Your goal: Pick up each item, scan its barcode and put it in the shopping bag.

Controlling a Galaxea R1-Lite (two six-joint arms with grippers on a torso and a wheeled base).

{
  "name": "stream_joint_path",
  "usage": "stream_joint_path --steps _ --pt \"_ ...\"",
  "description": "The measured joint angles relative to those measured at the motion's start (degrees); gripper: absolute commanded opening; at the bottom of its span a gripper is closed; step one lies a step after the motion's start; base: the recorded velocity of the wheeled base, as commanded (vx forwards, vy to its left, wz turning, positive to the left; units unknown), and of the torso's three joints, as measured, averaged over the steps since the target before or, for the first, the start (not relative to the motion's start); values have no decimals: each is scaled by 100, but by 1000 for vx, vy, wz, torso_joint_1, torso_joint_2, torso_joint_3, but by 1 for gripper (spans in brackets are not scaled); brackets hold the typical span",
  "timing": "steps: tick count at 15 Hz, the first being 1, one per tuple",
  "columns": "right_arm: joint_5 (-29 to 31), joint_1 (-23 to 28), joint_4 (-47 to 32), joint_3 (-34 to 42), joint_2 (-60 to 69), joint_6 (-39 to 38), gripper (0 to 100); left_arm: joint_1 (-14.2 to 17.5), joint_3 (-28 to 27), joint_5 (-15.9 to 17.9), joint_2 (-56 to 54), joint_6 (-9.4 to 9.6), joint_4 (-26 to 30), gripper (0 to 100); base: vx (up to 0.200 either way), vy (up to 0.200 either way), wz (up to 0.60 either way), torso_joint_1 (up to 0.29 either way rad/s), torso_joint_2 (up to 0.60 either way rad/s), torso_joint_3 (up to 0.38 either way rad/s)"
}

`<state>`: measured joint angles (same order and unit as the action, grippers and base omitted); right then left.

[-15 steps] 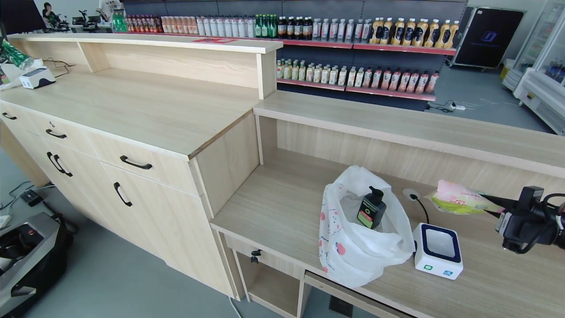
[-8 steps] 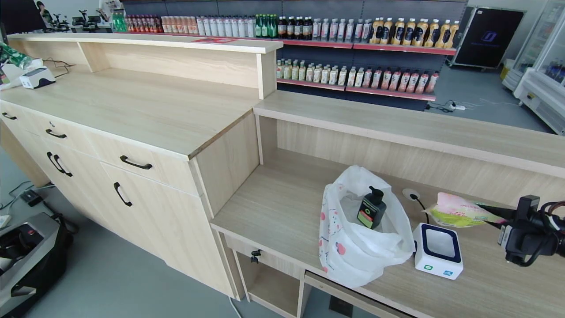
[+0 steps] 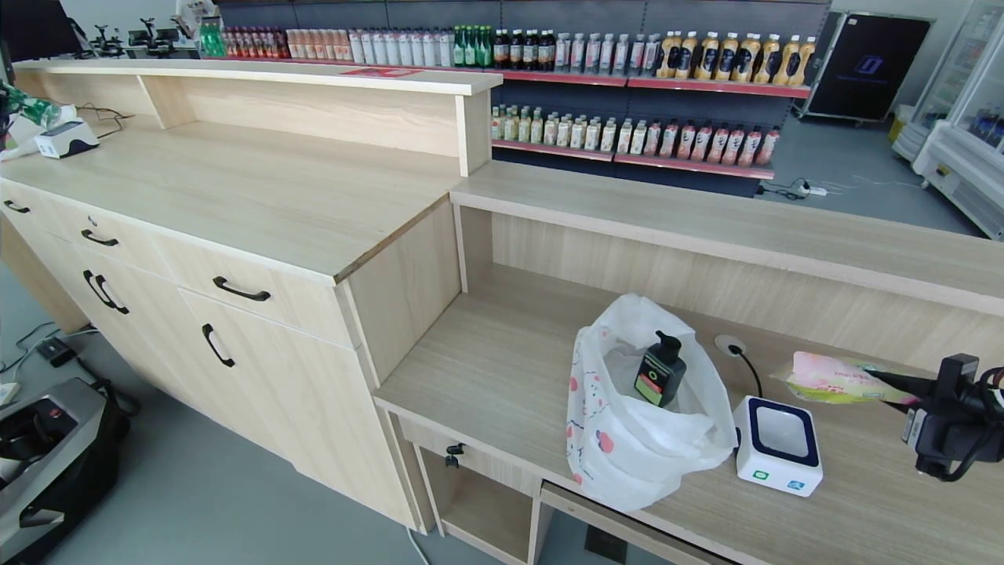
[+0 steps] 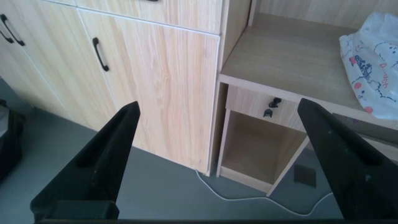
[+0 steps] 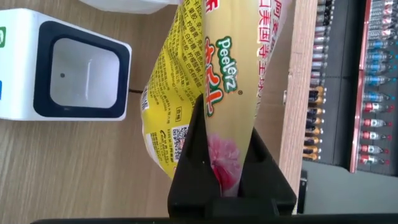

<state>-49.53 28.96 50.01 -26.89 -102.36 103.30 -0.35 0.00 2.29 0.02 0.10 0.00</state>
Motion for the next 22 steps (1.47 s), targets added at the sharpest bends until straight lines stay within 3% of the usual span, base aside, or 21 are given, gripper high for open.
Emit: stream_joint_path --steps 22 --pt "-230 -111 -2 -63 -339 -28 0 0 0 -2 0 0 0 100 0 0 0 0 0 0"
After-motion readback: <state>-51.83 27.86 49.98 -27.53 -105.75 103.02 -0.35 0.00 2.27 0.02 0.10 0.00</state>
